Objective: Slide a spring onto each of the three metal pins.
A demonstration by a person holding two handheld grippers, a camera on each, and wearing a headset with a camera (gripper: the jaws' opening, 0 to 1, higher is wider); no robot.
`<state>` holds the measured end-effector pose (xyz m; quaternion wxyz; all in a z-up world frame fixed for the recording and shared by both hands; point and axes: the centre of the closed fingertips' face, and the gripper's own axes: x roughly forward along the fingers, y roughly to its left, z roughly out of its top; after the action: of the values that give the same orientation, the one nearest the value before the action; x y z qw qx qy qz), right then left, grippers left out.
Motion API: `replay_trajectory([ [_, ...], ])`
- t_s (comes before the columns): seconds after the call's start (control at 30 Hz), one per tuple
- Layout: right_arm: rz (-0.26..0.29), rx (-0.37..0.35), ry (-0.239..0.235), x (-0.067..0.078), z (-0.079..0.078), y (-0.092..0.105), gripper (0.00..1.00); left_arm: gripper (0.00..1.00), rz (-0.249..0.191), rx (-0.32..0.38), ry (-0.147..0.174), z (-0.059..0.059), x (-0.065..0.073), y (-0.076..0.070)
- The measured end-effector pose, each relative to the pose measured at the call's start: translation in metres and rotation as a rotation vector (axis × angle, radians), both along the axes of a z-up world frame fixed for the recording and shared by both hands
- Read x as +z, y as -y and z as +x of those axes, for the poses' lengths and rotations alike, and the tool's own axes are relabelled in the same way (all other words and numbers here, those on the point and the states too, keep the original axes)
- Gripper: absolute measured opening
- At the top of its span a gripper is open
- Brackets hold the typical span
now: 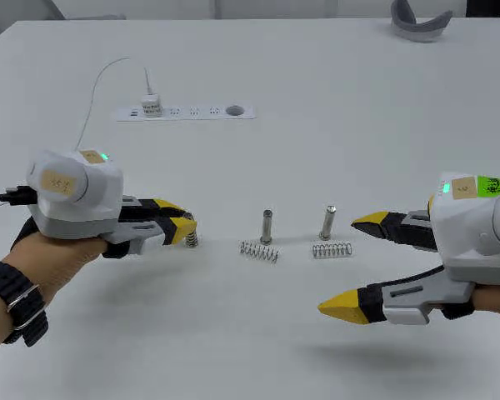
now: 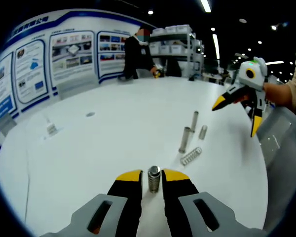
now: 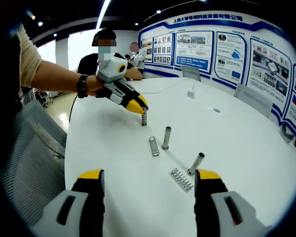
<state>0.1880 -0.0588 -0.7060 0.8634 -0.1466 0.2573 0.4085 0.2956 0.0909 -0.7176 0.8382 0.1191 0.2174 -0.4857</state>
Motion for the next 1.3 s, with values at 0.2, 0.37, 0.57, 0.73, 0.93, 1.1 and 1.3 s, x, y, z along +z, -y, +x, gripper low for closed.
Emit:
replay_trajectory([
  [0.2,0.001,0.003,-0.001,0.000,0.000,-0.001,0.76,0.22,-0.009,0.013,0.003,-0.002,0.003,-0.004],
  [0.37,0.002,0.009,-0.004,-0.001,-0.001,-0.003,0.75,0.26,-0.023,0.023,0.004,-0.006,0.007,-0.006],
  [0.57,0.006,0.008,-0.002,0.001,-0.001,-0.004,0.74,0.30,-0.052,0.036,0.012,-0.011,0.015,-0.008],
  [0.73,0.005,0.007,-0.001,0.001,0.000,-0.004,0.73,0.33,-0.066,0.044,0.016,-0.017,0.016,-0.012],
  [0.93,0.000,0.011,0.000,0.002,0.000,-0.005,0.72,0.34,-0.078,0.049,0.010,-0.027,0.015,-0.016],
  [1.1,-0.007,0.019,-0.003,0.001,0.001,-0.006,0.70,0.35,-0.086,0.055,0.005,-0.033,0.015,-0.019],
  [1.3,-0.024,0.036,-0.001,0.001,0.004,-0.009,0.68,0.34,-0.086,0.055,-0.006,-0.042,0.010,-0.022],
])
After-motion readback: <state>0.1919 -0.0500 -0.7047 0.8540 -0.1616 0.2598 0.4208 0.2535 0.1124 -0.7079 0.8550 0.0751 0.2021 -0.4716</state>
